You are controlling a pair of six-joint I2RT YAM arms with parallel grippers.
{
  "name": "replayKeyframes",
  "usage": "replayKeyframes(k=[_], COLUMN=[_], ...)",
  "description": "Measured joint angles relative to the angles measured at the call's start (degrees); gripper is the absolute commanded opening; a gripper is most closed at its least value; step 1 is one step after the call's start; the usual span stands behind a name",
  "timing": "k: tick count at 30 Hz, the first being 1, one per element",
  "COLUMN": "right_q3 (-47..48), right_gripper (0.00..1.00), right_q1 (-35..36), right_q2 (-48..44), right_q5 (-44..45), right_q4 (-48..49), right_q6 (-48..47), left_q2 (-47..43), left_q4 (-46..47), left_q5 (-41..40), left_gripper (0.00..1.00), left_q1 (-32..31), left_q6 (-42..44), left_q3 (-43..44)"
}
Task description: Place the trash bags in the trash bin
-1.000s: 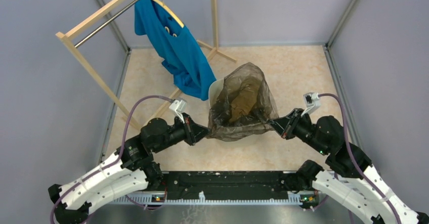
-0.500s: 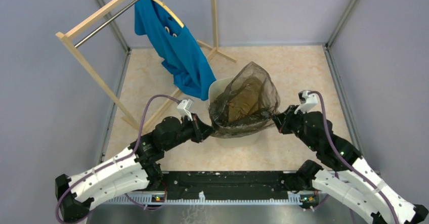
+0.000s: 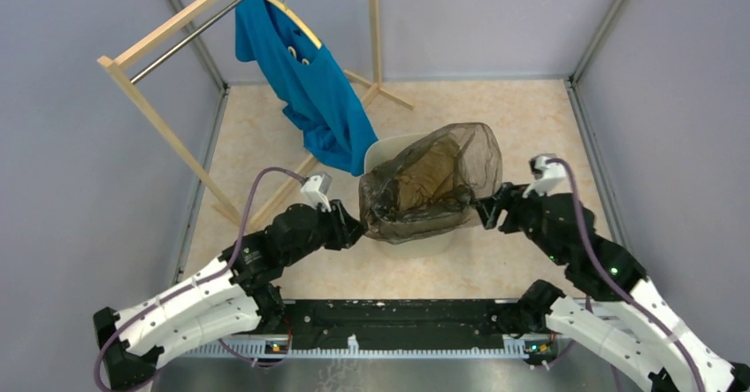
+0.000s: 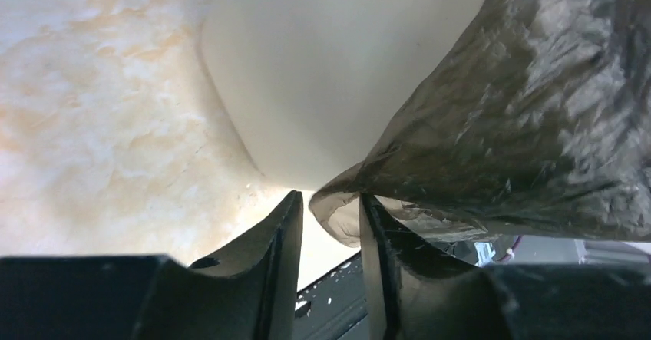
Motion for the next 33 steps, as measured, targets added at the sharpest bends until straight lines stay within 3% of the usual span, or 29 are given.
replayKeyframes(k=[6, 10, 14, 19, 24, 29, 33], right_q3=[11.80, 14.29, 16.15, 19.21, 19.50, 19.47, 19.50], right_gripper=[0.77, 0.88, 0.93, 0.93, 0.87, 0.86, 0.71], right_q1=[0.00, 0.00, 0.00, -0.26, -6.43, -15.89, -17.94], right_q2=[-3.80, -2.82, 2.89, 13.53, 20.83, 22.69, 23.32], right_q5=[2.93, 5.70, 5.99, 6.40, 0.90, -8.02, -12.90], right_q4=[-2.64, -1.68, 0.22, 3.02, 6.01, 7.96, 9.05], right_q6=[-1.62, -4.83, -8.79, -12.68, -14.97, -14.93, -15.02], left_q2=[-6.47, -8.83, -4.61, 11.43, 23.69, 26.14, 26.45], left_q4=[-12.63, -16.33, -12.92, -8.55, -9.03, -9.77, -9.81], left_q5=[-5.11, -7.58, -4.50, 0.39, -1.40, -2.56, -6.08], left_gripper=[0.81, 0.98, 0.99, 0.99, 0.99, 0.98, 0.84], left_q1=[0.00, 0.00, 0.00, 0.00, 0.00, -0.02, -0.02], left_q6=[4.61, 10.08, 18.08, 28.65, 36.22, 39.32, 39.17], left_q3=[7.85, 16.76, 26.67, 36.96, 37.81, 37.90, 38.66])
